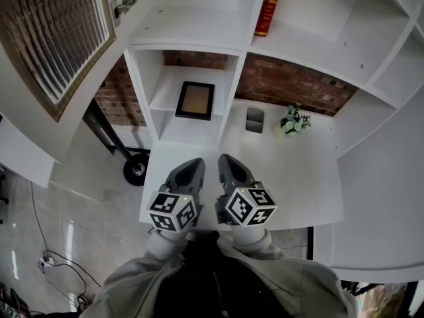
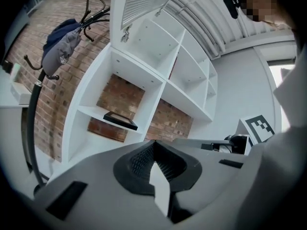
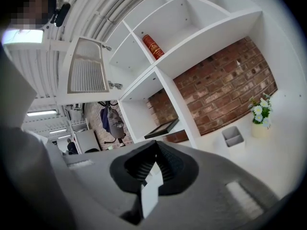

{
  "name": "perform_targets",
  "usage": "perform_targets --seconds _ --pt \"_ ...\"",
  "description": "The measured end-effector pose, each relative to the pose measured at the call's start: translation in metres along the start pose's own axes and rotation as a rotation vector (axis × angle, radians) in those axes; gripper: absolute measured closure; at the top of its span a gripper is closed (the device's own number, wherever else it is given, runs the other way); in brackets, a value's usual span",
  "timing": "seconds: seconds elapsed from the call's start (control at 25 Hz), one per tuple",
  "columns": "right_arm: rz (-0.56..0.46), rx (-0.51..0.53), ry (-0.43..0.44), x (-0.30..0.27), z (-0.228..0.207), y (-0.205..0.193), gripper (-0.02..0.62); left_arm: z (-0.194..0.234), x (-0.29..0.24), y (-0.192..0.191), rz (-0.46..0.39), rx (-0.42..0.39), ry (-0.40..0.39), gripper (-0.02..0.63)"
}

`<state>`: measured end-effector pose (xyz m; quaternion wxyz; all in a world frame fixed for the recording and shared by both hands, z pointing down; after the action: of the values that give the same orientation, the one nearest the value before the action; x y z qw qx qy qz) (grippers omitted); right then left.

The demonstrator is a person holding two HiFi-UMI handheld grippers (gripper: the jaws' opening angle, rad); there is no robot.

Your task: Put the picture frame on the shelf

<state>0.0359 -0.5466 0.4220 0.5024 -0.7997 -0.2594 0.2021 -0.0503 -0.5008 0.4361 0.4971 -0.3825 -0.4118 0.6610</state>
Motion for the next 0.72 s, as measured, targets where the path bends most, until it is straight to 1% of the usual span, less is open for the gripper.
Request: perform_targets --seconds 0.12,0.2,0.32,0.48,0.72 --pt "-0.018 0.045 -0.049 0.010 -0.005 -0.007 0.595 0.002 0.005 -0.006 -0.011 -0.012 0.002 0.601" --pt "-0.012 0.042 -0.056 0.013 -0.007 -0.013 0.595 0.001 0.008 -0.006 -0.035 -0.032 0.004 0.601" --pt "0.003 0.053 -0.043 0.013 -0.005 -0.018 0.595 -0.002 0.009 -0.009 -0.047 -0.070 -0.001 0.601" --pt "0.015 0.108 -0.015 0.010 0.002 -0.020 0.596 -0.004 0.007 -0.012 -0.041 -0.079 -0.019 0.601" --pt "0.027 0.128 -0.003 0.010 0.005 -0.022 0.597 -0.006 0.003 -0.014 -0.040 -0.085 -0.028 0.601"
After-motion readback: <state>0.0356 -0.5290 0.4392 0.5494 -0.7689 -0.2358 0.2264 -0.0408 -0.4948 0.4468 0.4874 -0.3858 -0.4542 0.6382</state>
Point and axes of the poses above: the fingertips, and each gripper's own axes: x backward along the fingers, z to its left, y out of its top, the point moved 3 cm from there along x, backward along the fingers, and after that the axes turned 3 degrees about y, right-handed, at the moved point
